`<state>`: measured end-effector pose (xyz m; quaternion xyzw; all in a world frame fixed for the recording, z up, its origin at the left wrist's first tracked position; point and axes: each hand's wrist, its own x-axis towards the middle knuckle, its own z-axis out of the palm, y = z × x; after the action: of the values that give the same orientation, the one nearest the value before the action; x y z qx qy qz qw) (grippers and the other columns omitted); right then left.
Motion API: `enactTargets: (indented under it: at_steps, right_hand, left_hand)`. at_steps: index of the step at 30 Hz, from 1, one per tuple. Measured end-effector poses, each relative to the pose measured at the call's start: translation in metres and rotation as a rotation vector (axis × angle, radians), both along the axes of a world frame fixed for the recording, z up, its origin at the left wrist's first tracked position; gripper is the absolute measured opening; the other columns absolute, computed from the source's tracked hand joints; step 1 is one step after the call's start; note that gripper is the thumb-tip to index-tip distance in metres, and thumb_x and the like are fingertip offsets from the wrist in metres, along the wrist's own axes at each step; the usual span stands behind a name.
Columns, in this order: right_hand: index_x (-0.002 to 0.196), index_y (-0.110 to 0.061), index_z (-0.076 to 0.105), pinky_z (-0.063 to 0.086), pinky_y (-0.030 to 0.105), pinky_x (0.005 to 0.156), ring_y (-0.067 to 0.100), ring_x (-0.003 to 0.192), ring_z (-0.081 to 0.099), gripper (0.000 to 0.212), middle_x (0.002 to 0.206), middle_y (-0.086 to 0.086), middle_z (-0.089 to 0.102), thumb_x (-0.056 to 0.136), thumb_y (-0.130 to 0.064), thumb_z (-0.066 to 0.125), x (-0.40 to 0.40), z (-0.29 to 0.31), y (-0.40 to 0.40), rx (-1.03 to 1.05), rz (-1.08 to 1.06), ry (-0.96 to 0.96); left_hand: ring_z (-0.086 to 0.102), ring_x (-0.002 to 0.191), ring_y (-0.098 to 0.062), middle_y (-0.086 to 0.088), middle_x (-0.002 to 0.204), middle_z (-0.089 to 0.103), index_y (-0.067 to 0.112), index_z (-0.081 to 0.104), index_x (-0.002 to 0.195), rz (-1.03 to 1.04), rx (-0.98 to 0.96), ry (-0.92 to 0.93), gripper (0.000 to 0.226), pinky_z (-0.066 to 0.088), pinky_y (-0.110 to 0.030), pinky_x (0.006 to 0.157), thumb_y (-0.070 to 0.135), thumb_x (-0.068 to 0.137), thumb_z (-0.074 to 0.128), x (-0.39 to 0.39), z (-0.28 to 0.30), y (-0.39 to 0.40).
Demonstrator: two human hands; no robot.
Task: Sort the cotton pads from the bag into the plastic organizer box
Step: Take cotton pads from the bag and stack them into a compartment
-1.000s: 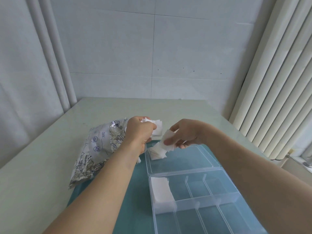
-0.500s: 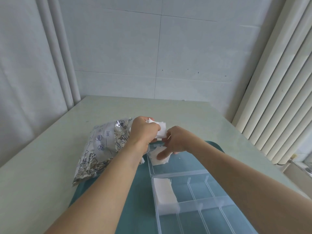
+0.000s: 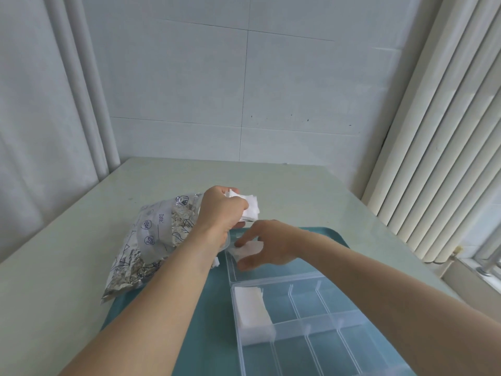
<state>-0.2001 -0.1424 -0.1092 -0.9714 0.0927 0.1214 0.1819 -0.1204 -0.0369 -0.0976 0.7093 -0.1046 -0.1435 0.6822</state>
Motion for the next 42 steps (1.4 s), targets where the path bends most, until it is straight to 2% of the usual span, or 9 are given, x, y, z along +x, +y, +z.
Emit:
enactTargets:
  at_steps: [6,11,14,17,19,24,29,37,42]
  right_hand:
    - [0.133,-0.027,0.059,0.045,0.031,0.087,0.023,0.105,0.057,0.052,0.124,-0.003,0.059,0.086,-0.040,0.076,-0.008,0.008,-0.026,-0.062,-0.039,0.007]
    - [0.099,-0.025,0.065,0.045,0.025,0.060,0.023,0.076,0.063,0.022,0.088,-0.002,0.065,0.080,-0.019,0.076,-0.011,0.002,-0.049,-0.026,-0.127,-0.126]
    - [0.088,-0.015,0.066,0.047,0.023,0.063,0.020,0.069,0.074,0.010,0.077,0.003,0.074,0.082,-0.007,0.066,-0.013,0.001,-0.063,0.181,-0.229,-0.180]
    - [0.101,-0.002,0.066,0.058,0.039,0.072,0.025,0.071,0.074,0.015,0.085,0.013,0.076,0.087,0.002,0.063,-0.022,0.004,-0.076,0.499,-0.325,-0.267]
    - [0.107,0.000,0.064,0.062,0.037,0.066,0.029,0.077,0.074,0.020,0.090,0.016,0.074,0.090,0.009,0.062,-0.031,0.010,-0.078,0.731,-0.358,-0.369]
    - [0.114,0.000,0.066,0.059,0.037,0.078,0.026,0.089,0.071,0.019,0.102,0.016,0.073,0.097,-0.005,0.060,-0.049,0.023,-0.073,1.052,-0.349,-0.466]
    - [0.108,0.000,0.069,0.046,0.024,0.058,0.014,0.066,0.054,0.017,0.089,0.008,0.066,0.100,-0.012,0.059,-0.052,0.023,-0.063,1.024,-0.380,-0.532]
    - [0.113,0.004,0.059,0.062,0.032,0.064,0.033,0.075,0.070,0.031,0.093,0.028,0.068,0.085,0.009,0.070,-0.056,0.034,-0.063,1.191,-0.487,-0.583]
    - [0.100,0.005,0.065,0.063,0.034,0.065,0.029,0.069,0.074,0.022,0.082,0.021,0.074,0.085,-0.006,0.077,-0.054,0.038,-0.061,0.992,-0.539,-0.663]
  left_hand:
    - [0.066,0.095,-0.030,-0.010,0.107,0.060,0.007,0.062,0.109,-0.036,-0.010,0.035,0.028,0.061,-0.039,0.069,-0.006,0.085,0.062,-0.005,-0.002,-0.004]
    - [0.065,0.095,-0.032,-0.007,0.103,0.056,0.007,0.059,0.110,-0.086,-0.006,0.050,0.028,0.061,-0.034,0.054,-0.007,0.086,0.060,-0.012,-0.001,-0.007]
    - [0.065,0.094,-0.036,-0.008,0.104,0.054,0.006,0.056,0.107,-0.100,-0.029,0.081,0.026,0.061,-0.038,0.052,-0.010,0.087,0.058,-0.016,-0.002,-0.010]
    - [0.065,0.095,-0.042,-0.009,0.102,0.051,0.007,0.054,0.100,-0.137,-0.033,0.127,0.024,0.061,-0.043,0.054,-0.013,0.088,0.057,-0.020,-0.002,-0.010]
    - [0.065,0.093,-0.043,-0.015,0.108,0.052,0.007,0.053,0.098,-0.194,-0.044,0.185,0.023,0.061,-0.043,0.055,-0.014,0.088,0.056,-0.025,-0.002,-0.010]
    - [0.067,0.095,-0.042,-0.027,0.120,0.058,0.000,0.058,0.101,-0.288,-0.131,0.264,0.016,0.062,-0.044,0.063,-0.011,0.090,0.055,-0.032,-0.002,-0.015]
    - [0.069,0.086,-0.043,-0.031,0.116,0.065,-0.007,0.058,0.120,-0.416,-0.169,0.343,0.026,0.062,-0.050,0.070,-0.003,0.097,0.045,-0.035,-0.002,-0.018]
    - [0.069,0.101,-0.041,-0.025,0.110,0.071,-0.001,0.065,0.116,-0.573,-0.289,0.288,0.031,0.060,-0.047,0.080,0.000,0.096,0.041,-0.041,0.006,-0.016]
    - [0.068,0.106,-0.036,-0.022,0.116,0.070,-0.001,0.066,0.119,-0.613,-0.357,0.308,0.036,0.060,-0.042,0.081,0.023,0.103,0.045,-0.046,0.009,-0.017]
